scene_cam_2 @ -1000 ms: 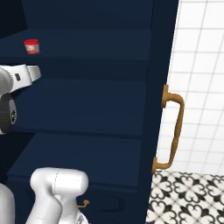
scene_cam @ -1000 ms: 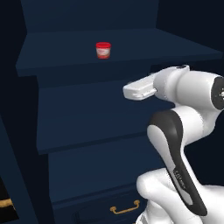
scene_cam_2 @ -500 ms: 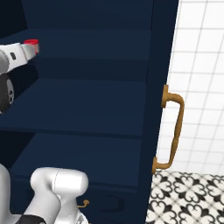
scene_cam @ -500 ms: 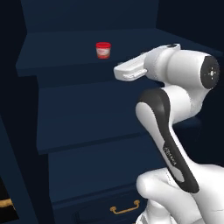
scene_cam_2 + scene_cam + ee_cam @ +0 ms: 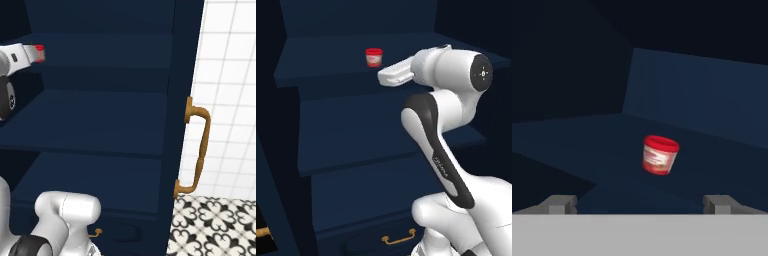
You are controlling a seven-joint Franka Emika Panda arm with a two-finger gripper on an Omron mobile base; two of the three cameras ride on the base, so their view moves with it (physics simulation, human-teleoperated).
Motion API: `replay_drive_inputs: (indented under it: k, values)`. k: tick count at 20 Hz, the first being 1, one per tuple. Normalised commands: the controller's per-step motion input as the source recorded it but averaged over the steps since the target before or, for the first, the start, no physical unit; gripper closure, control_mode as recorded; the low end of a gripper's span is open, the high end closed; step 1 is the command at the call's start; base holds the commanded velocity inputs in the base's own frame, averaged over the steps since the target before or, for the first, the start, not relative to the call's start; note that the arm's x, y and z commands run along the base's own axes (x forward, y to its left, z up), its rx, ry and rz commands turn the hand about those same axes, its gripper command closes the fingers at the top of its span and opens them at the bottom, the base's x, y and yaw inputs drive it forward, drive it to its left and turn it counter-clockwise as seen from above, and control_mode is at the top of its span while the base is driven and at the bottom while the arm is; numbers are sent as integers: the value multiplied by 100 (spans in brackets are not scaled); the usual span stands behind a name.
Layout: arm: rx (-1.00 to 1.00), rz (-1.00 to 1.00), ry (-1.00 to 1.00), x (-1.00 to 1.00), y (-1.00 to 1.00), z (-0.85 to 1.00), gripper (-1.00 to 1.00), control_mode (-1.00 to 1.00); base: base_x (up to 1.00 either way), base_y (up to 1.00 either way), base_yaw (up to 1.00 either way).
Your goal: From the different types of pastries on the counter, select a croissant and place it on the cutting board. Then retrieve a jar of jam from the cabinet and place it alongside the croissant on the cutting board.
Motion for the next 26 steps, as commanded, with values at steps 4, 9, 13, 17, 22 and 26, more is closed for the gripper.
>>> replay_drive_inputs:
  k: [4,9,13,17,22,26]
  values:
    - [1,0,0,26,5,0,-100,-100,0,0,0]
    - [9,-2,0,31,0,0,-100,-100,0,0,0]
    - [15,-11,2,22,0,0,-100,-100,0,0,0]
    - [2,-1,1,34,6,1,-100,-100,0,0,0]
    - [3,0,1,25,7,0,-100,-100,0,0,0]
    - [0,0,5,22,1,0,-100,-100,0,0,0]
